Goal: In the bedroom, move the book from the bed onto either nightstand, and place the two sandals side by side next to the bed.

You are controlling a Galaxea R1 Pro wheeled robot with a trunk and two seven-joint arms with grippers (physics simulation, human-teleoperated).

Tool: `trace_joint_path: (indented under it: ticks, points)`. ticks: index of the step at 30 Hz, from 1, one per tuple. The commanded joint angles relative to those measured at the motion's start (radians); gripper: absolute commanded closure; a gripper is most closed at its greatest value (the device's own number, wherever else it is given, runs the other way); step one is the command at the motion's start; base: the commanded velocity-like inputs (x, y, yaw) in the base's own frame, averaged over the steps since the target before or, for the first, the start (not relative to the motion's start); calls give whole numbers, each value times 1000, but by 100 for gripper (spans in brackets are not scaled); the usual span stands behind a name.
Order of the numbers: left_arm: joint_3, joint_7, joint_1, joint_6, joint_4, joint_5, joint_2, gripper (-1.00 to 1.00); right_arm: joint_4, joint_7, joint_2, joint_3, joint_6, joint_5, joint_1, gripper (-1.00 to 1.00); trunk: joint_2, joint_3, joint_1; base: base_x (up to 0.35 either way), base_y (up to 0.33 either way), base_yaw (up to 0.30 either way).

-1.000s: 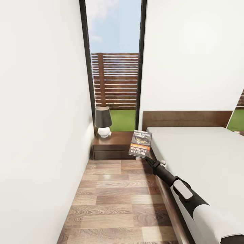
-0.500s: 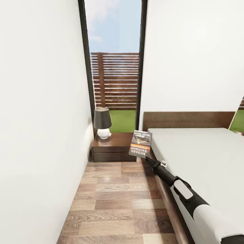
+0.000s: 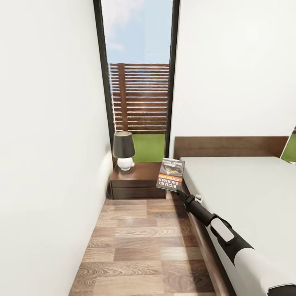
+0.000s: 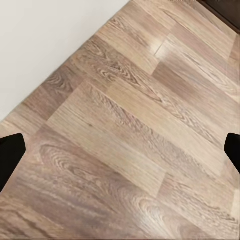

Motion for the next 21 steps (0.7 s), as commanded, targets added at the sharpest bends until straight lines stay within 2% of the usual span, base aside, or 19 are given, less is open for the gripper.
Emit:
trace_joint_path:
  ticks: [1, 21]
  points:
    - [-2, -9, -1, 0, 2, 11, 0, -100, 0, 1, -1, 4, 7, -14, -1, 100, -1, -1, 0, 149, 0, 0]
    - [-2, -9, -1, -1, 2, 11, -1, -100, 0, 0, -2, 3, 9, -13, -1, 100, -1, -1, 0, 150, 0, 0]
